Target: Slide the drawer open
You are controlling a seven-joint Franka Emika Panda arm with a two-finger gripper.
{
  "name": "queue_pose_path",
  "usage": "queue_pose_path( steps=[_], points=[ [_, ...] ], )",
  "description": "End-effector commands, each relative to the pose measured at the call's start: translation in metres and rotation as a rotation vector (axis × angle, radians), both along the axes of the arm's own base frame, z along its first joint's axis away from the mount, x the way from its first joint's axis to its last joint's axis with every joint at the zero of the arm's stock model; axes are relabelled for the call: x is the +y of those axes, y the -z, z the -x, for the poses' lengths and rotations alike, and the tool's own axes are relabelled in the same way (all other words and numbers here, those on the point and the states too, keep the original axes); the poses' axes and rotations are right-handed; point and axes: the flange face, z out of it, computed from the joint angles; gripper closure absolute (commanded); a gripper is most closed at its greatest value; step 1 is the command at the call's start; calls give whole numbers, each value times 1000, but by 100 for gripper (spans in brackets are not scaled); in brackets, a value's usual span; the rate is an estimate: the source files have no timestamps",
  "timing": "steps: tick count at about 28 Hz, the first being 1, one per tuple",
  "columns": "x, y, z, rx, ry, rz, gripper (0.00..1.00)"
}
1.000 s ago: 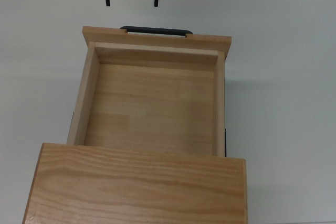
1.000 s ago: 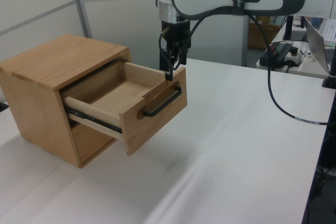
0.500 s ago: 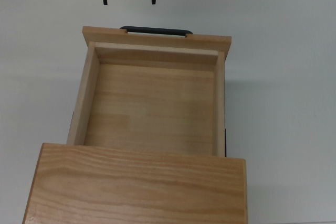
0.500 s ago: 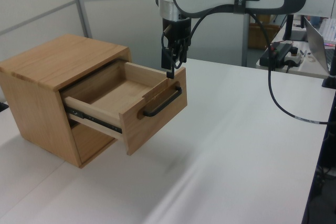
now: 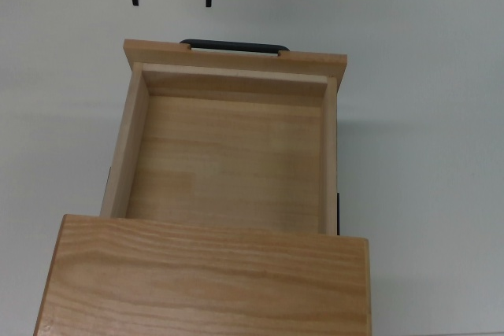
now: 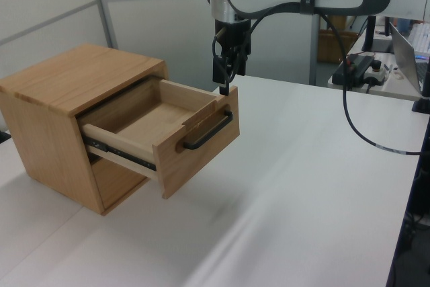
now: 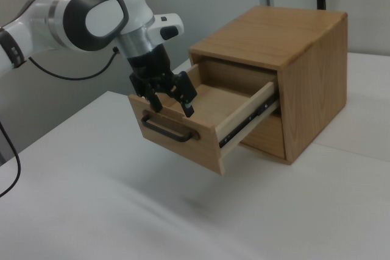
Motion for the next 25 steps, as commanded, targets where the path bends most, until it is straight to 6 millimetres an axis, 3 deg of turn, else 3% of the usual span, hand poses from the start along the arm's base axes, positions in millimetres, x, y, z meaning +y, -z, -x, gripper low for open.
queue_pose_path(
  steps=[1, 25],
  points=[
    [-3, 5, 3, 34, -15, 12, 0],
    [6, 5, 4, 37, -35, 12, 0]
  ],
)
